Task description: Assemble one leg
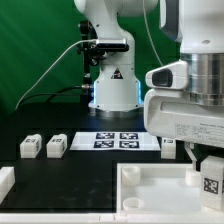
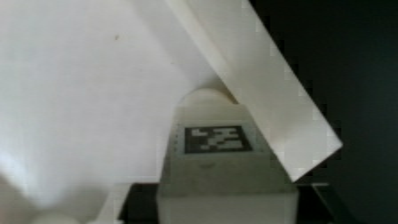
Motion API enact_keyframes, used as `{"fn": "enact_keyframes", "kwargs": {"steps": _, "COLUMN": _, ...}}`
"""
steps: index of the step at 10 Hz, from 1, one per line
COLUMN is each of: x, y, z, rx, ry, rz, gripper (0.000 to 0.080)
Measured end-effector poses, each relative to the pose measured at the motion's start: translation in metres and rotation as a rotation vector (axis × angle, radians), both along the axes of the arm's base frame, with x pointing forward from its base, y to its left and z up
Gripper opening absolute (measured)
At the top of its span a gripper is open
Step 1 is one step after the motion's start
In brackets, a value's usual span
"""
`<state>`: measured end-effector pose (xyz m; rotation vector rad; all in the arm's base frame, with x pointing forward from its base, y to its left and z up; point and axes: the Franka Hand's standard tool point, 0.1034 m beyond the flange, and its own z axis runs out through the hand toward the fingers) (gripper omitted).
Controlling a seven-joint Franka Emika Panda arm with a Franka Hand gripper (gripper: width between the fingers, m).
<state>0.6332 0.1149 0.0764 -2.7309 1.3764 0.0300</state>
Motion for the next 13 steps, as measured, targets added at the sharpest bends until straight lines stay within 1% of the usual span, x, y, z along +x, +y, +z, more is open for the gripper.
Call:
{"fn": "enact_keyframes", "kwargs": {"steps": 2, "x": 0.000, "y": -0.001, "z": 0.000, "rx": 0.030, "ry": 0.041, "rz": -0.405, "gripper": 0.0291}}
{"fn": "enact_keyframes", "kwargs": {"steps": 3, "x": 0.000, "y": -0.001, "z": 0.000, "rx": 0.041, "ry": 0.057, "rz": -0.553, "gripper": 0.0291}}
{"fn": "enact_keyframes", "kwargs": {"steps": 5, "x": 0.001, "y": 0.004, "z": -0.002, "rx": 0.100, "ry": 0.097, "rz": -1.018, "gripper": 0.0291}}
{"fn": "enact_keyframes", "kwargs": {"steps": 6, "x": 0.001, "y": 0.003, "z": -0.002, "rx": 0.100, "ry": 0.098, "rz": -1.035, "gripper": 0.0291}}
{"fn": "enact_keyframes", "kwargs": {"steps": 7, "x": 0.001, "y": 0.004, "z": -0.002, "rx": 0.099, "ry": 0.096, "rz": -1.017, "gripper": 0.0388}}
{"fn": "enact_keyframes", "kwargs": {"steps": 8, "x": 0.001, "y": 0.004, "z": -0.002, "rx": 0.099, "ry": 0.096, "rz": -1.017, "gripper": 0.0557}}
{"fn": "enact_keyframes", "kwargs": {"steps": 9, "x": 0.000, "y": 0.004, "z": -0.002, "rx": 0.098, "ry": 0.089, "rz": -0.954, "gripper": 0.0557}}
{"fn": "enact_keyframes", "kwargs": {"steps": 10, "x": 0.003, "y": 0.005, "z": -0.001, "rx": 0.107, "ry": 0.035, "rz": -0.788, "gripper": 0.0635}}
{"fn": "enact_keyframes", "kwargs": {"steps": 11, "x": 0.001, "y": 0.008, "z": -0.003, "rx": 0.096, "ry": 0.003, "rz": -0.516, "gripper": 0.0645}}
{"fn": "enact_keyframes", "kwargs": {"steps": 12, "x": -0.004, "y": 0.012, "z": -0.006, "rx": 0.087, "ry": -0.015, "rz": -0.366, "gripper": 0.0649}}
{"fn": "enact_keyframes", "kwargs": {"steps": 13, "x": -0.004, "y": 0.011, "z": -0.007, "rx": 0.082, "ry": -0.028, "rz": -0.262, "gripper": 0.0649}}
